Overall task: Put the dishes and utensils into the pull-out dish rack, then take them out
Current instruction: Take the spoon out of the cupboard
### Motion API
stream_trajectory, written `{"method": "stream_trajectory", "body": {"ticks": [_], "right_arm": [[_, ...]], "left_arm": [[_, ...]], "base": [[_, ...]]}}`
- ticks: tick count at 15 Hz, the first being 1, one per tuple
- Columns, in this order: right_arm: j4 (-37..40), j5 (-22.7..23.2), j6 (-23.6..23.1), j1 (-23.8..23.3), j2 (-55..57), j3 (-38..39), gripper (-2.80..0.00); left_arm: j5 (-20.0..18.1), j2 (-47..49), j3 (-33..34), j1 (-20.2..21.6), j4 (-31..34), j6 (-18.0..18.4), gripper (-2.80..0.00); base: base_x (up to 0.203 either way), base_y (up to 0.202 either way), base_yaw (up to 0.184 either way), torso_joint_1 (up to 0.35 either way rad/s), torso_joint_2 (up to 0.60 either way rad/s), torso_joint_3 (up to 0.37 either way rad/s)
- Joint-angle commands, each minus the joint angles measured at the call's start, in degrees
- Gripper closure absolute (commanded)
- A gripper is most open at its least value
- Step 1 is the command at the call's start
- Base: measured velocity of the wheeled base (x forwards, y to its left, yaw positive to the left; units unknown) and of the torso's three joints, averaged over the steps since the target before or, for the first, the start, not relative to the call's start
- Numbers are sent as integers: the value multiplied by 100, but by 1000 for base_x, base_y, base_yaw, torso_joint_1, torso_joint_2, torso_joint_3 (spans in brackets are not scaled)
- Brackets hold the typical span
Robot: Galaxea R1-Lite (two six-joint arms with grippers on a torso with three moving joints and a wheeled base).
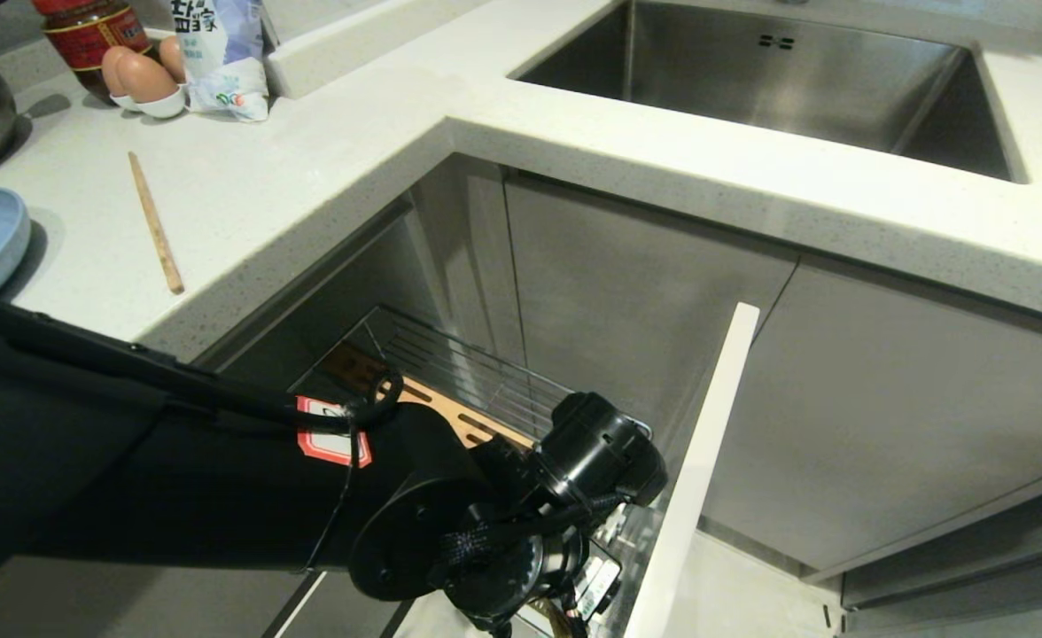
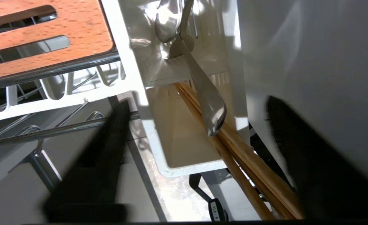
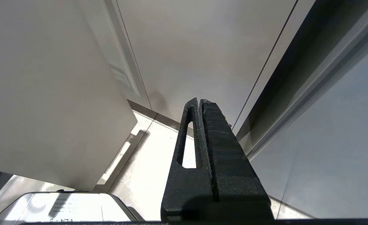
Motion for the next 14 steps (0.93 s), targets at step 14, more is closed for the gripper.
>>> {"method": "stream_trajectory", "body": {"ticks": [14], "right_arm": [[0,1,0,0,0,0,0]], "left_arm": [[28,15,-35,-49,54,-21,0]], "base": [[0,0,0,0,0,0]]}}
